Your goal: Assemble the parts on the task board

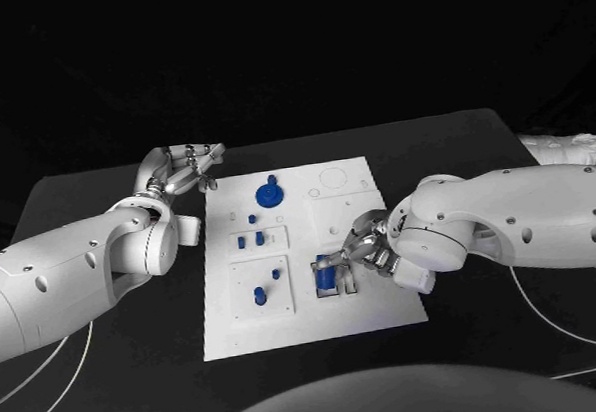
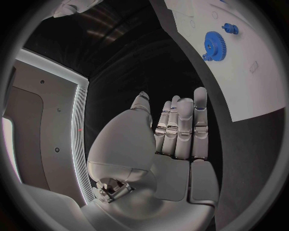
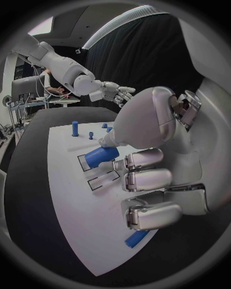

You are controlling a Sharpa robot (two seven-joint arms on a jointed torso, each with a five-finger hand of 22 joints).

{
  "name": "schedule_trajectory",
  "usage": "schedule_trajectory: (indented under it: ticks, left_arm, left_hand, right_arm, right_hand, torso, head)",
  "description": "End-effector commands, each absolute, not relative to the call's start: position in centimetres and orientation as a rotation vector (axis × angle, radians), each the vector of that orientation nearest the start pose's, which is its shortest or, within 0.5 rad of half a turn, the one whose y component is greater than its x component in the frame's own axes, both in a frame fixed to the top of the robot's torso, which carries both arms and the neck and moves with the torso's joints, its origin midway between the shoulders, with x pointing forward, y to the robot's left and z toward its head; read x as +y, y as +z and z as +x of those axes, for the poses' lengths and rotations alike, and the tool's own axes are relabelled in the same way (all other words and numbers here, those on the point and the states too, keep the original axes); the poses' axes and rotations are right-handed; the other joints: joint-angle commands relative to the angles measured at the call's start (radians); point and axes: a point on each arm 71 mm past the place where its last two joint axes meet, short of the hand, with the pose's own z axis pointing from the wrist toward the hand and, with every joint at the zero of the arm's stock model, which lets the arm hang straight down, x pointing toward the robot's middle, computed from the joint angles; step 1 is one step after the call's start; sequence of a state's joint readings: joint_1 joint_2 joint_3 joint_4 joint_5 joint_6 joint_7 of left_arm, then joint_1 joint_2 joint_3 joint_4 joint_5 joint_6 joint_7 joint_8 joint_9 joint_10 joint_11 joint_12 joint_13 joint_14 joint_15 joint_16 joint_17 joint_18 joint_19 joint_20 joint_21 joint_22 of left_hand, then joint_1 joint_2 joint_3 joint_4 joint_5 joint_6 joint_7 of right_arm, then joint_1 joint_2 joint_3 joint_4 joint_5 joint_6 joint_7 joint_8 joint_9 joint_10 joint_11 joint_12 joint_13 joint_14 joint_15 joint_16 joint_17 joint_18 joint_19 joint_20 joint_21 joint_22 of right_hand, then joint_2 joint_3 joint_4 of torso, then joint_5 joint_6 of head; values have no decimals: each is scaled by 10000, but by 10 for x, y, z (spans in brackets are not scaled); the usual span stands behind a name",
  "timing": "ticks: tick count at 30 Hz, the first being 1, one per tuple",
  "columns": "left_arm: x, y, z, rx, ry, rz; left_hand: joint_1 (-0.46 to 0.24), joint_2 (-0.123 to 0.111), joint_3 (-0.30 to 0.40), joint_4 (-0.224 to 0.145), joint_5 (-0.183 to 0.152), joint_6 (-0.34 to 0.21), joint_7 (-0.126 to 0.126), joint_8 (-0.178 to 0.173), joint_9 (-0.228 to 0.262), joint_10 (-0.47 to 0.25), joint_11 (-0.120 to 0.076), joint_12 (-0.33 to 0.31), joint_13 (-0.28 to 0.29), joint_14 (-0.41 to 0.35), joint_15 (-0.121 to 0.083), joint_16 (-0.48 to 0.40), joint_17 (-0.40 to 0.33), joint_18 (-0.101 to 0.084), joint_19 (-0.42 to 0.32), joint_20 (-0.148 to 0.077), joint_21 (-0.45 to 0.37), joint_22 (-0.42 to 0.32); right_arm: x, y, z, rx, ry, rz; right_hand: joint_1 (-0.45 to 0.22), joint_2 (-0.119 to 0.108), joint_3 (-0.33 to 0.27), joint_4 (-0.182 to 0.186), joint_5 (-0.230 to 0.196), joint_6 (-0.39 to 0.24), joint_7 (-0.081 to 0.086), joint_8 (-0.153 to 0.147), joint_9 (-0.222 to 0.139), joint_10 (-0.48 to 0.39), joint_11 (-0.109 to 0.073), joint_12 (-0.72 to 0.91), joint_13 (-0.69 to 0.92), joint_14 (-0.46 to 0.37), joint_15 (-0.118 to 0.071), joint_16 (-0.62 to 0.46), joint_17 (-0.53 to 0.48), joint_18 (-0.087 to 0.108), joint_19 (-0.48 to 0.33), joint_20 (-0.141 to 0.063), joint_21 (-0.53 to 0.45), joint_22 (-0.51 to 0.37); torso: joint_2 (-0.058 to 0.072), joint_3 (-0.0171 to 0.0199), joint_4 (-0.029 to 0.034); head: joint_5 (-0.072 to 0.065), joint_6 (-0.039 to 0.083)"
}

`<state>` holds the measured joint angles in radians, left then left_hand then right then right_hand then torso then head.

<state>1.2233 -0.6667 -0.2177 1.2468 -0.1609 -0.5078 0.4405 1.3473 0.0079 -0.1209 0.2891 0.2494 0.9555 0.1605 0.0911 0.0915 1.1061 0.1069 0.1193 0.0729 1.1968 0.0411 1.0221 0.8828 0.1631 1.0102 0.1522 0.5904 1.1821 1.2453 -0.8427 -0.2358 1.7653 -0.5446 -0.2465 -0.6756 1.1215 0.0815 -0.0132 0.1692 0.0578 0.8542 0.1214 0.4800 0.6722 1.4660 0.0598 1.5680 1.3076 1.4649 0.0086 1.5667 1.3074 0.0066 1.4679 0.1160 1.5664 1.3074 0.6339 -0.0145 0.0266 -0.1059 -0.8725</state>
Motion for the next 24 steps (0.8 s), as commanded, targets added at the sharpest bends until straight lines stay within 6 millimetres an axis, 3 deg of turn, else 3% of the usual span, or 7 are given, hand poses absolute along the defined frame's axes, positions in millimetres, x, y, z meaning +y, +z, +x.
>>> schedule_trajectory:
  ticks: [1, 9, 24]
  left_arm:
    - [210, -233, 521, 14389, -11998, -8926]
    - [210, -234, 521, 14400, -12005, -8928]
    - [209, -234, 521, 14419, -12023, -8925]
  left_hand:
    - [23, 59, -55, 22, 54, -69, 29, 46, 16, -76, 1, 44, -2, 29, 9, -62, -2, 82, 56, 3, -43, -8]
    - [43, 73, -59, 21, 67, -70, 29, 50, 17, -81, 1, 52, -2, 23, 9, -70, -9, 84, 53, 4, -65, -13]
    - [43, 73, -59, 21, 67, -70, 29, 50, 17, -81, 1, 52, -2, 23, 9, -70, -9, 84, 53, 4, -65, -13]
  right_arm:
    - [-167, -259, 393, 24924, 5617, 8072]
    - [-169, -260, 392, 25009, 5533, 8061]
    - [-174, -259, 393, 24573, 5601, 8335]
  right_hand:
    - [52, 108, -117, 36, -56, -143, -3, 162, 221, 1048, 6, 28, 2632, 1059, -77, 41, 2633, -66, 1029, -36, 44, 2634]
    - [170, 92, -276, 13, -50, -270, -47, 587, 771, 1048, -30, 28, 2632, 1059, -104, 41, 2633, -66, 1029, -55, 44, 2634]
    - [242, 310, -408, 109, -37, -327, -188, 1261, 1660, 1048, -154, 28, 2632, 1059, -201, 41, 2633, -66, 1029, -140, 44, 2634]
  torso:
    - [2, -3, 1]
    - [5, -10, 3]
    - [3, -4, 2]
  head:
    - [-2, 7]
    - [-8, -1]
    - [4, -1]
